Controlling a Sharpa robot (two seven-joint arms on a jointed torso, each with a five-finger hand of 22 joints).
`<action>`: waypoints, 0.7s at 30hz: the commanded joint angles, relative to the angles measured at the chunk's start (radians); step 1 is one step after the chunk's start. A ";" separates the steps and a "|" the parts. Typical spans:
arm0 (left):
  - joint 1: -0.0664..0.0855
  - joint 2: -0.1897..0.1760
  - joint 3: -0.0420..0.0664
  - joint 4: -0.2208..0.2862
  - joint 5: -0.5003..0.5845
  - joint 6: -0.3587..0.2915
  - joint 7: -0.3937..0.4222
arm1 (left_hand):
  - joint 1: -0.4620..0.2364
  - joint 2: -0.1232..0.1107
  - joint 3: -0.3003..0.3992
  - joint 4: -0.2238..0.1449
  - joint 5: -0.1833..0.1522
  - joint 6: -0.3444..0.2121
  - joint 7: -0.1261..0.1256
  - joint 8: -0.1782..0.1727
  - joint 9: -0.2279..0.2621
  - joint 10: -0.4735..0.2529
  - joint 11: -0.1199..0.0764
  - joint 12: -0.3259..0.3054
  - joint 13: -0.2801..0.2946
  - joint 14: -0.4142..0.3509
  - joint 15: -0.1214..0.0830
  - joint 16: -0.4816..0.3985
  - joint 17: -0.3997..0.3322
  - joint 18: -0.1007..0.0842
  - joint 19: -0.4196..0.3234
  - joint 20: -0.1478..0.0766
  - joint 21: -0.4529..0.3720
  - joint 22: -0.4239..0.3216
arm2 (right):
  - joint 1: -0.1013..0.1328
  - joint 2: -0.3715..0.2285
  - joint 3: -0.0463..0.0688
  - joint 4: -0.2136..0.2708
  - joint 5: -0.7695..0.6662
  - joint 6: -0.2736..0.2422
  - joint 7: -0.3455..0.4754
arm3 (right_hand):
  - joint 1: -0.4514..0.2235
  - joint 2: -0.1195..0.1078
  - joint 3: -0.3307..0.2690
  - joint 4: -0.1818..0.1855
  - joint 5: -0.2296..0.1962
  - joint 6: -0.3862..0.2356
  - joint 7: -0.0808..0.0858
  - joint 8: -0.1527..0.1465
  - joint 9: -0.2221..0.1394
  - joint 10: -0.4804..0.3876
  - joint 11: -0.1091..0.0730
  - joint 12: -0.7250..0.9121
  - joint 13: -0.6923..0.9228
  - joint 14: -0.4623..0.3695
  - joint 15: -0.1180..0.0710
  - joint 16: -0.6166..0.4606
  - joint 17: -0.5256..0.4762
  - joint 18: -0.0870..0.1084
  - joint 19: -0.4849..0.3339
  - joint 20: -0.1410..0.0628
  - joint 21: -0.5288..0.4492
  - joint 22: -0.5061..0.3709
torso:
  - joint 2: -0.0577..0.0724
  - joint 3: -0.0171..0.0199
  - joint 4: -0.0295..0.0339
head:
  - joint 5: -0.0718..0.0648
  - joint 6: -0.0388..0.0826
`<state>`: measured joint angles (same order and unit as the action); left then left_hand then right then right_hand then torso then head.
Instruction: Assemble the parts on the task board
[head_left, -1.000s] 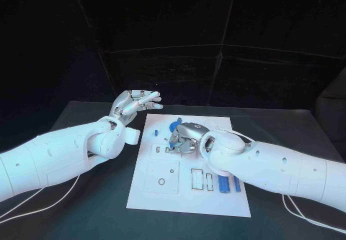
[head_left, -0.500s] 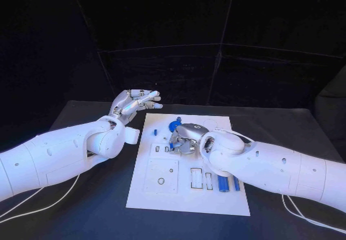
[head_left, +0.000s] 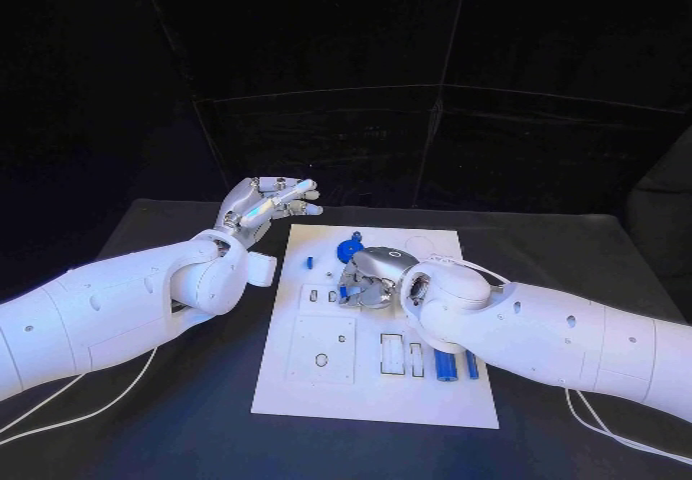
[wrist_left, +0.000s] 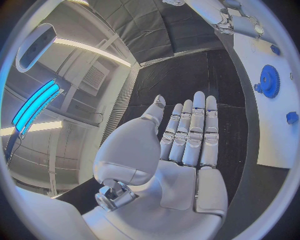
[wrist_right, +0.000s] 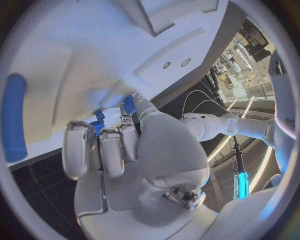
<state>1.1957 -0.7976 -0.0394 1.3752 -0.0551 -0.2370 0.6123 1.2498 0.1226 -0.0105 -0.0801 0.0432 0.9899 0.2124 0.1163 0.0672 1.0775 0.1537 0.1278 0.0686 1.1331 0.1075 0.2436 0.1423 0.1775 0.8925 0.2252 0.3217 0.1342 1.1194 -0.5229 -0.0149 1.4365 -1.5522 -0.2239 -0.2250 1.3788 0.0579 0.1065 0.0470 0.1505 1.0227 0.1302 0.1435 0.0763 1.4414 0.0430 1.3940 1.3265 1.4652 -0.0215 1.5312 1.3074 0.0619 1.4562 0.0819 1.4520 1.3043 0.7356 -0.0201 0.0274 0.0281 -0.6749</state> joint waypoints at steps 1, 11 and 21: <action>0.001 -0.002 0.000 0.001 0.001 0.013 0.005 | -0.003 0.010 0.000 -0.008 0.005 0.009 0.001 -0.006 0.000 0.007 0.002 -0.005 0.001 0.004 0.001 -0.006 0.001 0.005 0.005 -0.002 0.003 -0.001 | -0.005 -0.005 -0.004 0.004 -0.006 0.040 -0.015 | -0.008 -0.003 0.002 0.004 0.002 0.009 0.000 0.001 0.000 -0.004 0.002 -0.006 0.069 0.084 -0.007 -0.005 0.167 -0.008 -0.002 -0.005 -0.003 -0.001 | 0.001 0.0007 -0.0011 | 0.000 -0.001; 0.001 -0.002 0.000 0.001 0.001 0.013 0.005 | -0.003 0.010 0.000 -0.009 0.005 0.009 0.001 -0.007 -0.001 0.006 0.002 -0.007 0.000 0.003 0.001 -0.007 0.001 0.005 0.004 -0.002 0.003 -0.001 | -0.007 -0.004 -0.004 0.007 -0.017 0.043 -0.021 | -0.013 -0.007 0.002 0.005 -0.001 0.007 0.001 -0.001 -0.001 -0.005 0.003 -0.008 0.068 0.084 -0.007 -0.006 0.166 -0.008 -0.002 -0.004 -0.004 -0.002 | 0.000 0.0010 0.0006 | -0.004 -0.003; 0.001 -0.002 0.000 0.000 0.001 0.013 0.005 | -0.003 0.010 0.000 -0.009 0.005 0.009 0.001 -0.007 -0.001 0.006 0.002 -0.007 0.000 0.003 0.001 -0.007 0.001 0.005 0.004 -0.002 0.003 -0.001 | -0.007 -0.003 -0.004 0.002 -0.019 0.035 -0.022 | -0.021 -0.019 0.001 0.006 -0.004 -0.009 0.007 -0.011 -0.005 -0.017 0.007 -0.025 0.053 0.084 -0.003 -0.006 0.166 -0.008 -0.003 -0.002 -0.006 -0.003 | 0.001 0.0008 0.0010 | -0.005 -0.004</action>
<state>1.1957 -0.7996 -0.0394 1.3751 -0.0546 -0.2368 0.6123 1.2498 0.1226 -0.0133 -0.0829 0.0432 0.9899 0.2124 0.1126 0.0671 1.0775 0.1537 0.1278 0.0685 1.1330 0.1075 0.2437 0.1421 0.1775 0.8925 0.2252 0.3217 0.1344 1.1171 -0.5255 -0.0142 1.4449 -1.5644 -0.2188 -0.2294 1.3643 0.0434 0.1065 0.0470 0.1506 1.0198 0.1381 0.1355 0.0738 1.4325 0.0519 1.3728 1.3257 1.4651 -0.0215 1.5312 1.3074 0.0620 1.4562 0.0819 1.4520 1.3021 0.7358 -0.0192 0.0272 0.0236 -0.6784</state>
